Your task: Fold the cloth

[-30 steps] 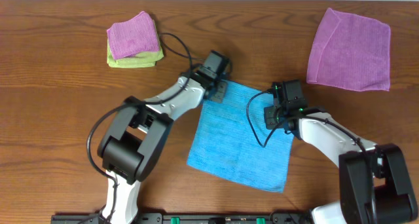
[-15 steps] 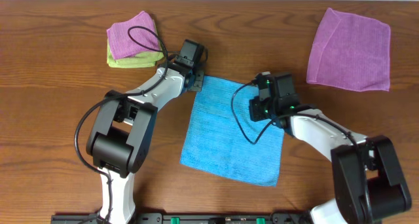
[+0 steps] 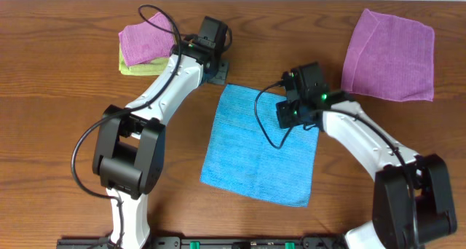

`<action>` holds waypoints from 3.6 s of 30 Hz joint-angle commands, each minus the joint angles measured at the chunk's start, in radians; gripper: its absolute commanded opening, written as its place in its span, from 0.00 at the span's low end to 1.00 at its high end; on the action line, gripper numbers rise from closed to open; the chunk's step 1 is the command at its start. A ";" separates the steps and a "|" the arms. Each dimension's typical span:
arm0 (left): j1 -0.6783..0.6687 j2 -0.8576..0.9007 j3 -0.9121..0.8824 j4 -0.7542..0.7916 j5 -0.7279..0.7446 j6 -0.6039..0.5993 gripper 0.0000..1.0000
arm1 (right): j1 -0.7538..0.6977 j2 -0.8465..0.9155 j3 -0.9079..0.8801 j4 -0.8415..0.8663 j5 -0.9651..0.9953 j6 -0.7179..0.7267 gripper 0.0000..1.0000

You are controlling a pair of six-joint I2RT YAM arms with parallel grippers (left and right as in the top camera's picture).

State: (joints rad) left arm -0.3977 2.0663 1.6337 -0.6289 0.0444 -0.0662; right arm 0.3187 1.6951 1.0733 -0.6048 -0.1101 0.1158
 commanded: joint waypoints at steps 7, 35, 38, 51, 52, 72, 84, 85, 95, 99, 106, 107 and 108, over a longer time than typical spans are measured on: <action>-0.062 0.050 -0.022 0.002 0.197 0.079 0.06 | -0.054 0.005 -0.039 -0.002 0.145 0.287 0.01; -0.071 0.223 -0.022 0.033 0.040 0.008 0.06 | -0.130 0.238 -0.119 0.273 0.120 0.503 0.01; -0.045 0.229 -0.022 0.058 0.005 -0.018 0.06 | -0.130 0.238 -0.119 0.338 0.121 0.442 0.02; 0.024 0.230 -0.022 0.136 -0.024 -0.083 0.06 | -0.132 0.305 -0.119 0.608 0.022 0.228 0.01; 0.022 0.230 -0.022 0.136 -0.025 -0.092 0.06 | -0.132 0.308 -0.118 0.624 0.015 0.227 0.01; 0.032 0.124 0.036 0.042 -0.132 -0.091 0.98 | -0.127 0.220 0.094 0.233 -0.006 0.092 0.99; 0.035 -0.188 0.032 -0.373 -0.077 0.016 0.96 | -0.117 -0.116 0.110 -0.191 -0.063 0.132 0.99; 0.035 -0.202 0.024 -0.416 -0.052 0.028 0.95 | -0.115 -0.143 0.098 -0.222 -0.079 0.137 0.99; 0.035 -0.508 -0.383 -0.434 0.195 0.015 0.95 | -0.086 -0.556 -0.320 -0.138 -0.197 0.371 0.99; 0.035 -0.676 -0.626 -0.282 0.281 -0.092 0.95 | -0.037 -0.716 -0.487 -0.059 -0.182 0.532 0.99; 0.035 -0.755 -0.943 0.010 0.399 -0.280 0.95 | 0.029 -0.803 -0.668 0.071 -0.129 0.691 0.99; 0.035 -0.753 -0.971 0.039 0.404 -0.305 0.95 | 0.032 -0.799 -0.677 0.072 -0.116 0.713 0.99; 0.035 -0.750 -0.999 0.073 0.405 -0.332 0.95 | 0.033 -0.795 -0.683 0.071 -0.101 0.736 0.99</action>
State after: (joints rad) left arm -0.3679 1.3106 0.6891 -0.5957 0.3943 -0.2890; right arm 0.3382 0.9016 0.4084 -0.5423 -0.2569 0.7403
